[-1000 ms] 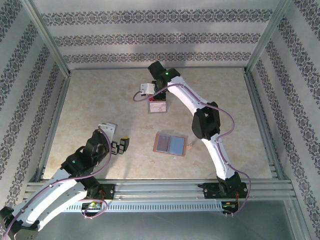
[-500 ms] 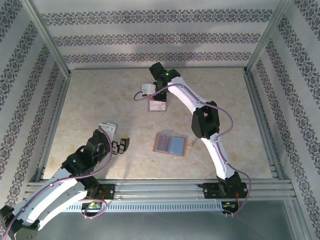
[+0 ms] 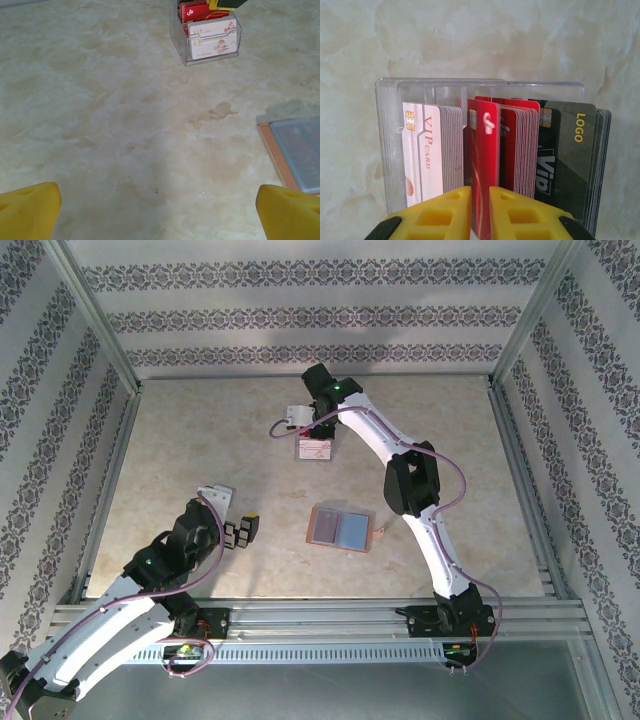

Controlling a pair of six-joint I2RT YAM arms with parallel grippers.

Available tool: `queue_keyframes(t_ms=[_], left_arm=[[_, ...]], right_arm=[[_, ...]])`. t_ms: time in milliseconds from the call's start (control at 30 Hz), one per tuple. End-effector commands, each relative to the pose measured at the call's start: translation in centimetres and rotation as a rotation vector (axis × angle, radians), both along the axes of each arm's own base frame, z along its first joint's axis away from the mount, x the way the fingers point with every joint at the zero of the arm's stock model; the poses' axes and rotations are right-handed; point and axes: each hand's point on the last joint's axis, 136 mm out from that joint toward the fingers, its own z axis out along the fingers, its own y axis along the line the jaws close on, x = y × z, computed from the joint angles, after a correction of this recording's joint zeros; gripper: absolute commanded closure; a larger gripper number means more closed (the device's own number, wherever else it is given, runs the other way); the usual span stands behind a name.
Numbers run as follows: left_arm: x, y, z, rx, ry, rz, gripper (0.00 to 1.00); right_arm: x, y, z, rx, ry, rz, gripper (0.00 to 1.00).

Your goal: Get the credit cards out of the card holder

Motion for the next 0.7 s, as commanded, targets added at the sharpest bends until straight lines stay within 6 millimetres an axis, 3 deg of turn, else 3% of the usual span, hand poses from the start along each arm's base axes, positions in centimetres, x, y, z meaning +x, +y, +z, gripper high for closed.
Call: queue_keyframes(t_ms=[0,333,667], left_arm=[[0.4,-0.2,1.7,-0.019,-0.041,0.009,0.0],[0.6,-0.2,1.3,-0.019,-0.008,0.027,0.0],[0.6,-0.5,1.3,-0.064,0.016,0.04,0.0]], right_arm=[[0.6,-0.1,2.7,0.043,-0.042,-0.023,0.83],[-1.1,-0.2,8.3,0.139,-0.061,-0.075,0.72],[-4.9,-2.0,14.0,0.255,-0.047,-0.242,0.6]])
